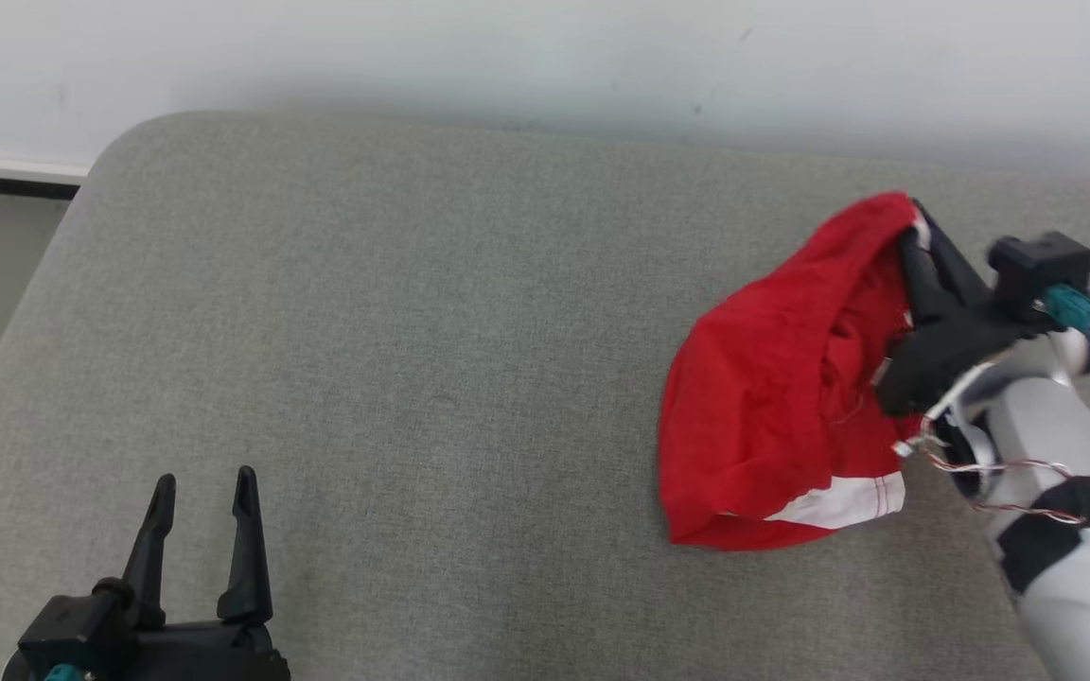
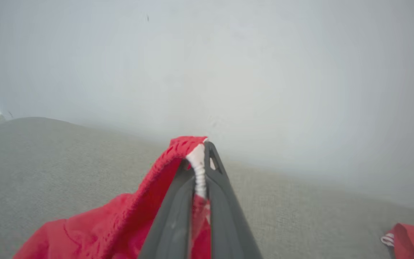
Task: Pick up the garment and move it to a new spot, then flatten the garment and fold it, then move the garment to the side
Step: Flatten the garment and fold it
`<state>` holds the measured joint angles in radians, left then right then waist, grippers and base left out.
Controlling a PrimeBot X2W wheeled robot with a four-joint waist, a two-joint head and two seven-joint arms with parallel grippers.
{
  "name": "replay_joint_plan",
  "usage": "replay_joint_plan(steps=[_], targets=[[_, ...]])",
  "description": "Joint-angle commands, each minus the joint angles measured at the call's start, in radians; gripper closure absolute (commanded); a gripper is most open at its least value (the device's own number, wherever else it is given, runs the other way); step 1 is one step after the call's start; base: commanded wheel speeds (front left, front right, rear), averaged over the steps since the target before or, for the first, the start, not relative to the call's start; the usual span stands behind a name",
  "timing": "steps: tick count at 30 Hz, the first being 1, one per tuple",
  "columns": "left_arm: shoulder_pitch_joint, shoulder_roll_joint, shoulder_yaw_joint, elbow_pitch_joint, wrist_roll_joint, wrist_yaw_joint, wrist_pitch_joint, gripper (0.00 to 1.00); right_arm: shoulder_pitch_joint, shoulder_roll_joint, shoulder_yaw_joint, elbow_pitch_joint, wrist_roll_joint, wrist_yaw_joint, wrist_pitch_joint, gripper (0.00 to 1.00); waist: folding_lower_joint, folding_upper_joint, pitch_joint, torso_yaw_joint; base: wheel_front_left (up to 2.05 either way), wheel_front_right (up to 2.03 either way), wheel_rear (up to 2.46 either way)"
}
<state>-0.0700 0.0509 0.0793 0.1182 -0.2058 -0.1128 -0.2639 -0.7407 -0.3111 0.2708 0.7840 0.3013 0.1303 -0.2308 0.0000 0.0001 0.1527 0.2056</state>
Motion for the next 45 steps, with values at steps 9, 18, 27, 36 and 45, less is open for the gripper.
replay_joint_plan(steps=[9,18,27,36,45], targets=[[0.020,0.000,-0.018,0.001,-0.023,0.016,0.000,0.00,-0.071,0.171,0.137,-0.117,0.015,0.000,0.036,1.00,0.0000,-0.0001,-0.031,-0.005,0.00,0.00,0.00],[-0.014,-0.001,-0.058,0.043,-0.063,0.029,0.000,0.00,-0.075,0.263,0.370,0.002,0.123,0.000,0.045,1.00,0.0000,-0.0001,-0.017,0.076,0.00,0.00,0.00],[-0.011,0.000,-0.064,0.067,-0.059,0.034,0.000,0.00,-0.078,0.259,0.555,0.077,0.257,0.000,0.015,0.00,0.0000,-0.0001,-0.012,0.055,0.00,0.00,0.00],[-0.015,0.000,-0.046,0.067,-0.035,0.021,0.000,0.00,-0.032,0.233,0.541,0.139,0.227,0.000,-0.032,0.00,0.0000,-0.0001,-0.049,-0.032,0.00,0.00,0.00],[0.041,0.000,-0.017,0.042,-0.002,0.015,0.000,0.00,0.210,0.071,0.191,-0.197,0.119,0.000,-0.035,0.00,0.0000,-0.0001,-0.108,-0.135,0.00,0.00,0.00]])
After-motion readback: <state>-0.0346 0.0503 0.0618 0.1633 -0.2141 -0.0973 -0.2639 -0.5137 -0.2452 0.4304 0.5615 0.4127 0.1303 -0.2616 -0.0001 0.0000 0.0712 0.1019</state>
